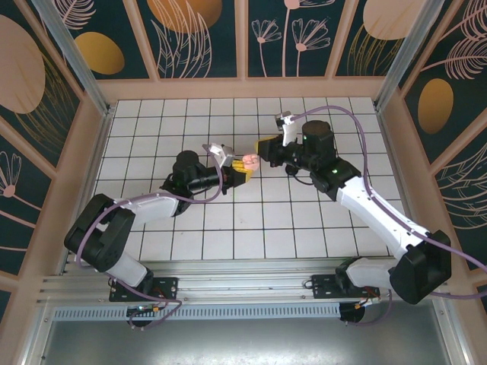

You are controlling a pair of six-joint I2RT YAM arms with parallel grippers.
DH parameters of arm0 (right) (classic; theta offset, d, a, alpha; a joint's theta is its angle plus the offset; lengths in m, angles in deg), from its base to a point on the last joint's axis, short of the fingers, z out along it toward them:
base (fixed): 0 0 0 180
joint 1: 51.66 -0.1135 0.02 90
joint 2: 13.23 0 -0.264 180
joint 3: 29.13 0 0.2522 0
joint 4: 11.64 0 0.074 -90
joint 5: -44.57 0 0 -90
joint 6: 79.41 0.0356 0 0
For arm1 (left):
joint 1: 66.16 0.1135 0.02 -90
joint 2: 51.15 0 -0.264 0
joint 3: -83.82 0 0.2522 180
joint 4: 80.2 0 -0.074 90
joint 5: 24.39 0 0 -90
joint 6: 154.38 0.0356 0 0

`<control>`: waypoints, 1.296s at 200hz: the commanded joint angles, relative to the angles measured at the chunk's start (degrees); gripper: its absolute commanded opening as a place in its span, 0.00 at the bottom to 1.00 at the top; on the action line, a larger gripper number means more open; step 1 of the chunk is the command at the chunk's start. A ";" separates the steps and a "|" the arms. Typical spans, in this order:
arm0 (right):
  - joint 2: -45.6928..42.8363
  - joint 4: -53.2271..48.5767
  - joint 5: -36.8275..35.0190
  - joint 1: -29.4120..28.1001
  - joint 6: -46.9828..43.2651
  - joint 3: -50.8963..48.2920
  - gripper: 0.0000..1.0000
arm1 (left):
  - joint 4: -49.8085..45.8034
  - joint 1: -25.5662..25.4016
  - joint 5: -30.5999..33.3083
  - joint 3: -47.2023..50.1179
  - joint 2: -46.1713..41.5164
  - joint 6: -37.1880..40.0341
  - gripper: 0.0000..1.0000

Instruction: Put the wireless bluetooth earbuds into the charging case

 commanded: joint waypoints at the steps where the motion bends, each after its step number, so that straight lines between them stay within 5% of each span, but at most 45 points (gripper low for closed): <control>1: -1.65 4.90 2.35 0.31 0.43 -1.85 0.18 | 2.90 -0.50 -2.46 -1.88 0.73 1.83 0.02; 117: 0.54 7.41 5.17 -0.66 1.79 -4.97 0.18 | 3.40 -0.85 -0.97 -2.39 0.67 1.18 0.02; 259: 2.97 -0.80 -0.83 -3.54 -4.16 -2.07 0.18 | 4.39 -0.80 -0.52 -2.51 0.12 0.26 0.02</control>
